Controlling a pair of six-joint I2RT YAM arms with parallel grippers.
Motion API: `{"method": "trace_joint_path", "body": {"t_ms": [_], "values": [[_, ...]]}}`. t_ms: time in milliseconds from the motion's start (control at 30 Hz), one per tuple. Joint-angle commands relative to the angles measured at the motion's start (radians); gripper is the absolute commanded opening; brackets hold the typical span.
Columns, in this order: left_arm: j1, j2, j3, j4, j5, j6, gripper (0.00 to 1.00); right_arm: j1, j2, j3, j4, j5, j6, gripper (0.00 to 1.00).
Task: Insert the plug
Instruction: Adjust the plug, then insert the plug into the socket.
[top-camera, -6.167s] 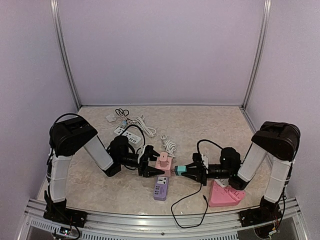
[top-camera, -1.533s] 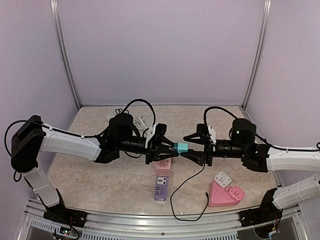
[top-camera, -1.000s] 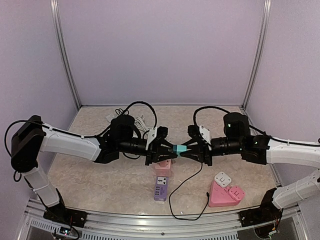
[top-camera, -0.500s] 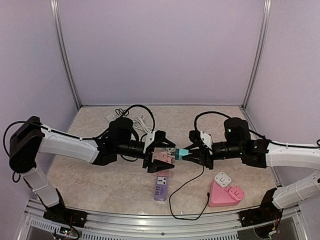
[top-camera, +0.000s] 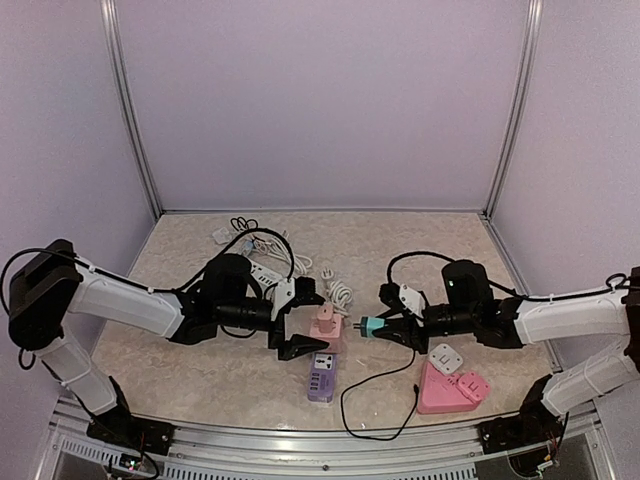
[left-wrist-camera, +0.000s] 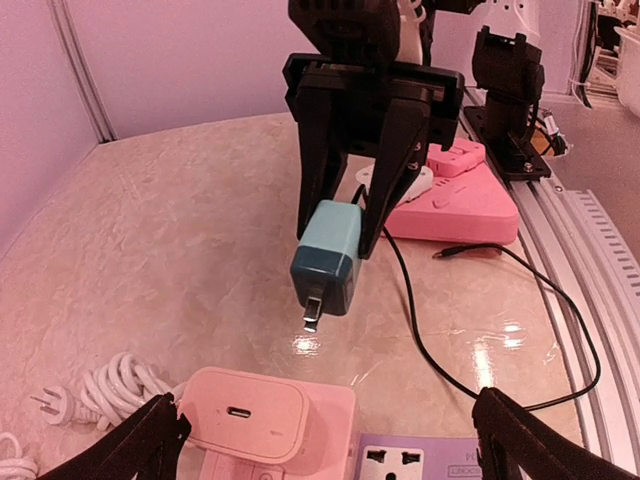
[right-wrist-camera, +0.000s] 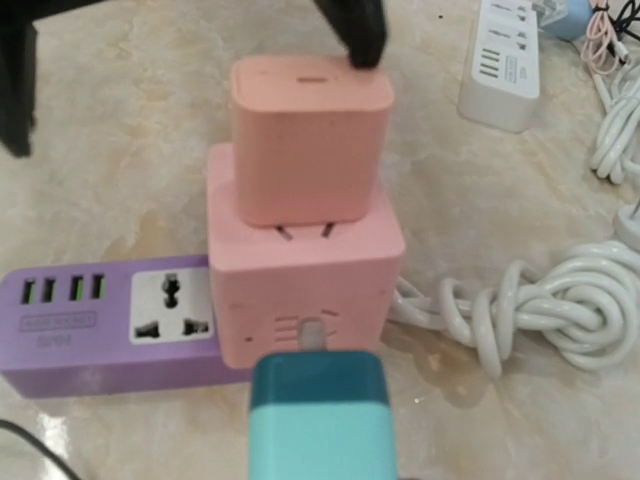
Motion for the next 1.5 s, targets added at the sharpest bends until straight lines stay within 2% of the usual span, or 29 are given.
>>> {"method": "trace_joint_path", "body": {"t_ms": [0,200,300,467,633,867,1000,1267,1367,1467], "values": [[0.036,0.062,-0.003,-0.042,-0.044,-0.033,0.99,-0.008,0.044,-0.024,0.110,-0.029,0.001,0.00],[0.048,0.084,0.047,-0.003,0.086,-0.001,0.99,-0.008,0.097,0.006,0.081,-0.065,-0.016,0.00],[0.047,0.091,0.066,-0.017,0.065,-0.024,0.99,-0.007,0.099,0.004,0.093,-0.076,-0.015,0.00],[0.040,0.125,0.012,-0.034,0.047,0.030,0.99,-0.007,0.111,-0.021,0.117,-0.060,-0.032,0.00],[0.033,0.179,0.030,0.017,0.027,0.015,0.98,-0.007,0.187,-0.006,0.154,-0.094,-0.039,0.00],[0.047,0.247,0.054,0.038,0.061,0.031,0.89,-0.008,0.167,-0.017,0.180,-0.125,-0.038,0.00],[0.043,0.266,0.038,0.091,0.058,0.061,0.78,-0.008,0.161,-0.027,0.215,-0.135,-0.034,0.00],[0.054,0.295,0.053,0.080,0.113,0.080,0.48,-0.009,0.209,0.003,0.167,-0.129,-0.058,0.00],[0.057,0.297,0.053,0.065,0.142,0.108,0.32,-0.010,0.191,-0.012,0.146,-0.116,-0.056,0.00],[0.065,0.296,0.054,0.037,0.146,0.170,0.11,-0.009,0.159,-0.036,0.148,-0.116,-0.046,0.00]]}}
